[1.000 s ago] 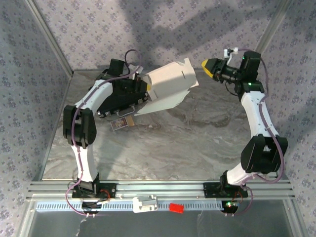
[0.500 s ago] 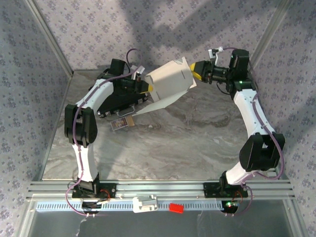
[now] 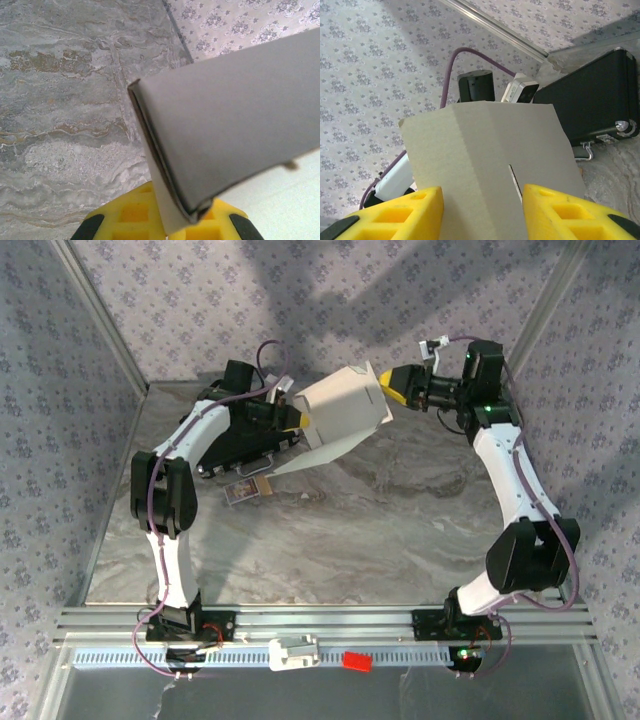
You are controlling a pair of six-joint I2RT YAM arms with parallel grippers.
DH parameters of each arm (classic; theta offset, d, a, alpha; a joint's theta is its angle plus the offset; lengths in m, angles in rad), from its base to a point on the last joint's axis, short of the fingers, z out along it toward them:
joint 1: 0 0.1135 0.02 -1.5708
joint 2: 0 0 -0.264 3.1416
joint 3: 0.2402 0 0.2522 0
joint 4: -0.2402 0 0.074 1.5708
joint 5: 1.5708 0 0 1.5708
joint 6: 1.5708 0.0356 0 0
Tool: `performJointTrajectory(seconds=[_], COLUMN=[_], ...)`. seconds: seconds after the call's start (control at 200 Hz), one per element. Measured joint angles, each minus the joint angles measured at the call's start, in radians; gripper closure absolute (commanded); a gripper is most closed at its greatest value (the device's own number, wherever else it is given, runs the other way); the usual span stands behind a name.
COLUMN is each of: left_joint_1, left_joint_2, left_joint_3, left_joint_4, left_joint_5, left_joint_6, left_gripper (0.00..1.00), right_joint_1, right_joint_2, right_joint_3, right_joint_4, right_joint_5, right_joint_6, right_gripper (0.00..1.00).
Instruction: Fold the paper box
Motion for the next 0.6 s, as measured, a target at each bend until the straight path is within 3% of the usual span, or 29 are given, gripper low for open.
performJointTrajectory(seconds=[0.6], left_joint_1=[-0.017], left_joint_2=[0.0], left_joint_3=[0.001], left_joint_4=[-0.031], left_joint_5=[-0.034], left_joint_6=[0.015], left_gripper=[1.0], right_joint_1=[0.048], right_joint_2=[0.002], right_joint_3=[0.102], right_joint_4=[-0.303], right_joint_5=[0.117], right_joint_6=[-0.239], right_gripper=[0.52])
